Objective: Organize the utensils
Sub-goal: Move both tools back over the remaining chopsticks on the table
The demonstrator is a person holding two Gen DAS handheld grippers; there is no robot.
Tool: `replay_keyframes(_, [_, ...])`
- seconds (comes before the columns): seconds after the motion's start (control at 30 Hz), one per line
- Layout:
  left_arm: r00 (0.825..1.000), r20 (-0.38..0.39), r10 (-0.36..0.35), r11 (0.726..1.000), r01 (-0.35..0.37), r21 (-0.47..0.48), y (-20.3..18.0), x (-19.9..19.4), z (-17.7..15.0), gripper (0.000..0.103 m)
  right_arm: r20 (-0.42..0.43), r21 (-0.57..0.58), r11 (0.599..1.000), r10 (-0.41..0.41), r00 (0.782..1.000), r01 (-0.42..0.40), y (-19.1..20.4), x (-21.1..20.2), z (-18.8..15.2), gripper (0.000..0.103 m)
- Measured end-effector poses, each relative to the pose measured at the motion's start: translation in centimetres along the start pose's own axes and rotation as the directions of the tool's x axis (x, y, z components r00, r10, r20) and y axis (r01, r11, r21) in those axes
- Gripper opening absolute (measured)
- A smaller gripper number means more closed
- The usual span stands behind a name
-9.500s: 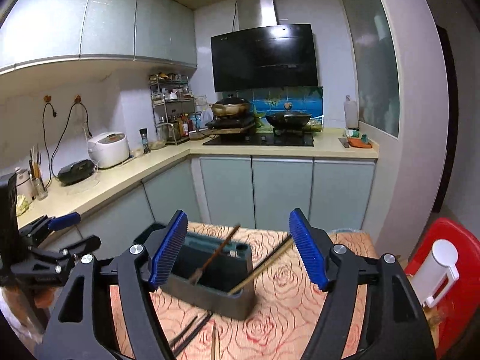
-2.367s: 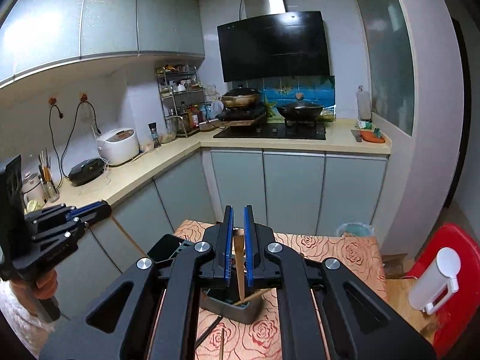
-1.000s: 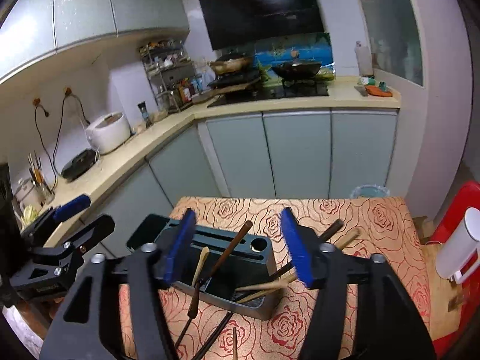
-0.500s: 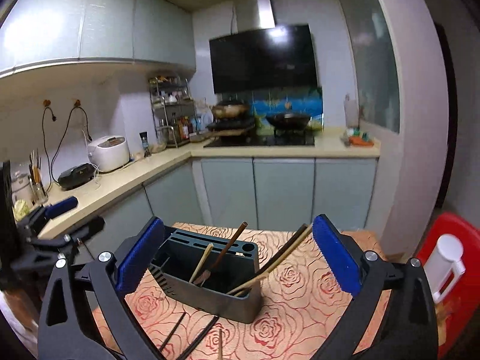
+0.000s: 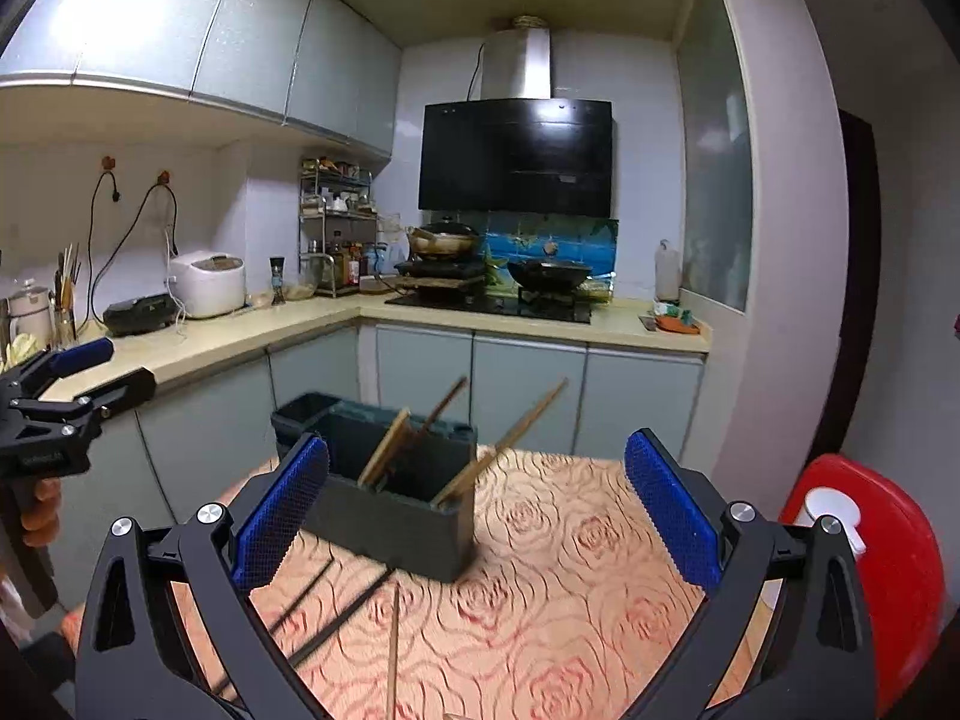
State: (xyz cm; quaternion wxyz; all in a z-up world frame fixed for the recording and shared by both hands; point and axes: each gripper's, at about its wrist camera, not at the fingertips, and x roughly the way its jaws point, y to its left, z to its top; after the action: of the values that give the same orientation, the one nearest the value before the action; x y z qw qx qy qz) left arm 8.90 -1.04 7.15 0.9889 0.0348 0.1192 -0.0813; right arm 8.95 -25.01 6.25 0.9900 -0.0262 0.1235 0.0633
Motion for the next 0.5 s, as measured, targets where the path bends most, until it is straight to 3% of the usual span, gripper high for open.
replay_keyframes(0.23, [0.997, -0.072, -0.006, 1.000, 0.005, -0.019, 0.6, -1.1, -3.3, 0.096, -0.070, 0.014, 1.000, -0.019, 0.997, 0.020, -0.3, -1.4, -3.9, 0.096])
replay_keyframes(0.5, [0.982, -0.187, 0.002, 0.997, -0.017, -0.076, 2.6, -0.8, -7.6, 0.096, -0.147, 0.066, 0.997, -0.030, 0.989, 0.040, -1.0, -1.9, -8.0, 0.096])
